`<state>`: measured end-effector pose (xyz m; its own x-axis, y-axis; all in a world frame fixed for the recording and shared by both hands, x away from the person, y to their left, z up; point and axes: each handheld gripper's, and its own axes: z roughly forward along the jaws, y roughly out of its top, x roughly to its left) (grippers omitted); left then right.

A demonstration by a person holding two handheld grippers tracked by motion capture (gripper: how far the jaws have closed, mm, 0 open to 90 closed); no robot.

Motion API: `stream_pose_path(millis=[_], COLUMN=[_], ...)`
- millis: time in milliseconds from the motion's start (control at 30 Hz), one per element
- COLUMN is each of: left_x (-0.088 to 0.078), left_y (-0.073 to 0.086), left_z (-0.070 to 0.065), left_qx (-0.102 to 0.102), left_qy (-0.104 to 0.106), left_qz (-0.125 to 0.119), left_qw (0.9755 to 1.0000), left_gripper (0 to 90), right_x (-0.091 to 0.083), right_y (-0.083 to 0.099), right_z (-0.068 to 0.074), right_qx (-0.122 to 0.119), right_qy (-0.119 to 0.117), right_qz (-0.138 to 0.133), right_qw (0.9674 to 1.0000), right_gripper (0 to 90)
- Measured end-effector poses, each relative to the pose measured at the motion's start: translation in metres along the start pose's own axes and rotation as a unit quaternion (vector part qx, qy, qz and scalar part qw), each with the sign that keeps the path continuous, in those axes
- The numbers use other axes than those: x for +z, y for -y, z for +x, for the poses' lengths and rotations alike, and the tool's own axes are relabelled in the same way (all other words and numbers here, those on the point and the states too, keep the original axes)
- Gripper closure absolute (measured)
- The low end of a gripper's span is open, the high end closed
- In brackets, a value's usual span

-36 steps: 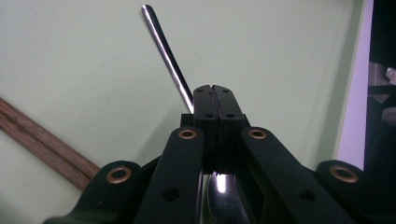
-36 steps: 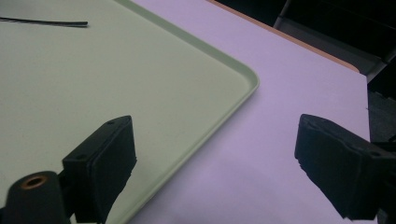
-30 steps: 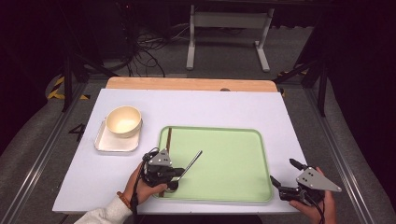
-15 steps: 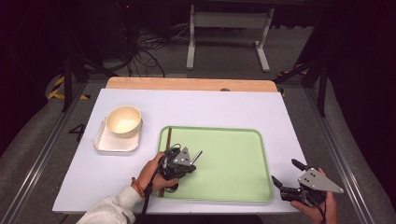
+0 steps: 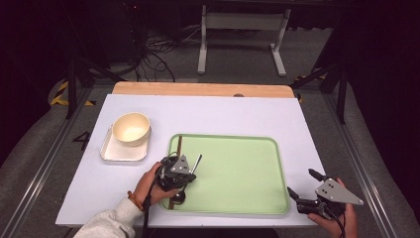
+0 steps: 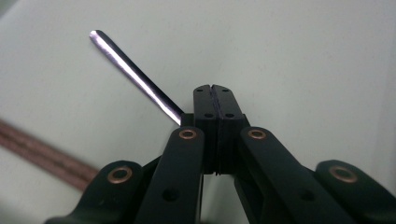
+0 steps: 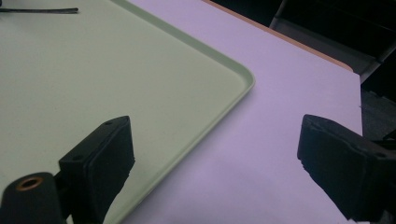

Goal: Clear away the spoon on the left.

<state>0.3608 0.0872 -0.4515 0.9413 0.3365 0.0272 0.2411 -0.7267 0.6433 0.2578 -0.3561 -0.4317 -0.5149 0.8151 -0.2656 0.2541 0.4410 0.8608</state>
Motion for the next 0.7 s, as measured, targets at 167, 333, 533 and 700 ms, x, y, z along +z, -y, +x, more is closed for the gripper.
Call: stream_pose_path(millis=[167,333,533,700], left_x=[-0.012,-0.018,-0.018,-0.018], left_y=[0.016,0.025,0.027,0.027], left_z=[0.003,0.004,0.005,0.006], left_qx=[-0.023,-0.032,-0.041,-0.035], left_qy=[-0.004,-0.007,-0.006,-0.009], left_qz=[-0.003,-0.007,-0.019,-0.021], left_qw=[0.9997,0.9994,0.999,0.9991], left_gripper=[90.0,90.0,90.0,90.0], right_x=[0.001,0.001,0.001,0.0], right_y=[0.0,0.0,0.0,0.0], right_z=[0.001,0.001,0.001,0.0], right_qx=[-0.001,-0.001,-0.002,-0.001], right_qy=[-0.001,0.0,0.0,0.0], right_qz=[0.003,0.002,0.002,-0.001], right_qw=[1.0,1.0,1.0,1.0], right_gripper=[10.9,10.9,10.9,10.8])
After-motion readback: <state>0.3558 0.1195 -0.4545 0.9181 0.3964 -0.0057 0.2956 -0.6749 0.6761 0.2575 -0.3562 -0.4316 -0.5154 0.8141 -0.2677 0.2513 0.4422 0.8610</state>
